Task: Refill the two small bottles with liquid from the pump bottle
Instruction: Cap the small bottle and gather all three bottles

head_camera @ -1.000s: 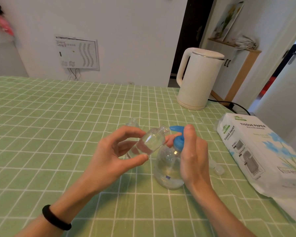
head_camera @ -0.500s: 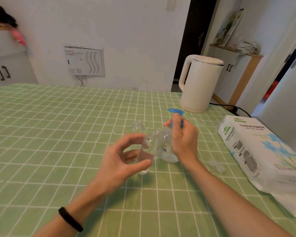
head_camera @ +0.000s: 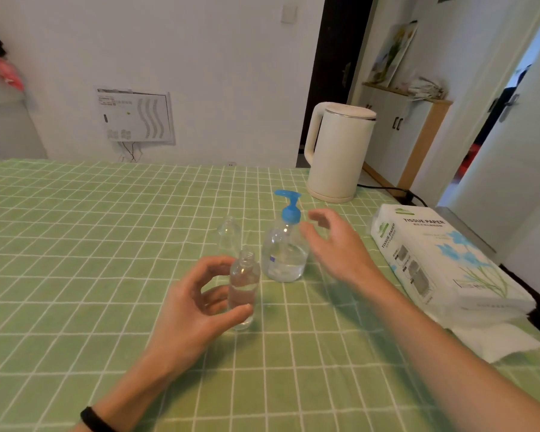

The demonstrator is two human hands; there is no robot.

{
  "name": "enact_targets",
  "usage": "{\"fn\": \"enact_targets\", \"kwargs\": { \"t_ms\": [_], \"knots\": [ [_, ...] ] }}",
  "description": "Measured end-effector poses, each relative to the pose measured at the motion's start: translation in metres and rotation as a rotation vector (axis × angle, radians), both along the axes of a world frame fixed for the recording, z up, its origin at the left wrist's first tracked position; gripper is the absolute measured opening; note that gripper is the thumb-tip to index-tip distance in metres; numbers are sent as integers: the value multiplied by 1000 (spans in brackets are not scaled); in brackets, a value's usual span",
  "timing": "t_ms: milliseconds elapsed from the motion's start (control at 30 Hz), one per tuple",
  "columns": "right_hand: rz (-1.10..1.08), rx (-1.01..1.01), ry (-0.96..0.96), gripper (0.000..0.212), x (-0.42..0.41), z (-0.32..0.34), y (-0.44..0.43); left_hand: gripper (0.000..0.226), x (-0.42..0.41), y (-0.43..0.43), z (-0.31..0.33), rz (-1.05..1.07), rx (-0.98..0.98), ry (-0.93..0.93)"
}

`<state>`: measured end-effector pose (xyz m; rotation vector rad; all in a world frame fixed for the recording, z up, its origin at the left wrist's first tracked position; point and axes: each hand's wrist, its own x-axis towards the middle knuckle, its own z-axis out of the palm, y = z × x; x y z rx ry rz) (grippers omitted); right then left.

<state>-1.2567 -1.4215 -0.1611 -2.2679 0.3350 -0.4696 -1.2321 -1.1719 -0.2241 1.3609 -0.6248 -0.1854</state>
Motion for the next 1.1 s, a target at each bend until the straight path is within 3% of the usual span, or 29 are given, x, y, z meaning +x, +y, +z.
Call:
{"fn": "enact_targets", "kwargs": {
  "t_ms": [100,267,400,733,800,900,1000,1100],
  "knots": [
    [-99,-269,166,43,-39,11,-22,60,-4,2,-3,7,28,-33],
    [-162,-477,580,53,-80,2,-35,60,-10,5,-2,8,48,-52],
    [-211,-468,591,47,-82,-16,-40,60,-11,6,-1,-3,44,-50],
    [-347,-561,411,27,-86,-14,-29,57,-13,12,2,9,62,-82],
    [-273,-419,205,25,-86,-4,-23,57,-12,12,2,18,75,-96],
    [-24,-18,-107,17,-77,13,7,58,-11,11,1,24,97,-100],
    [190,140,-241,15,-64,14,41,58,-14,13,2,35,144,-142],
    [246,240,-326,14,-54,6,56,58,-16,17,2,32,180,-185]
  ]
}}
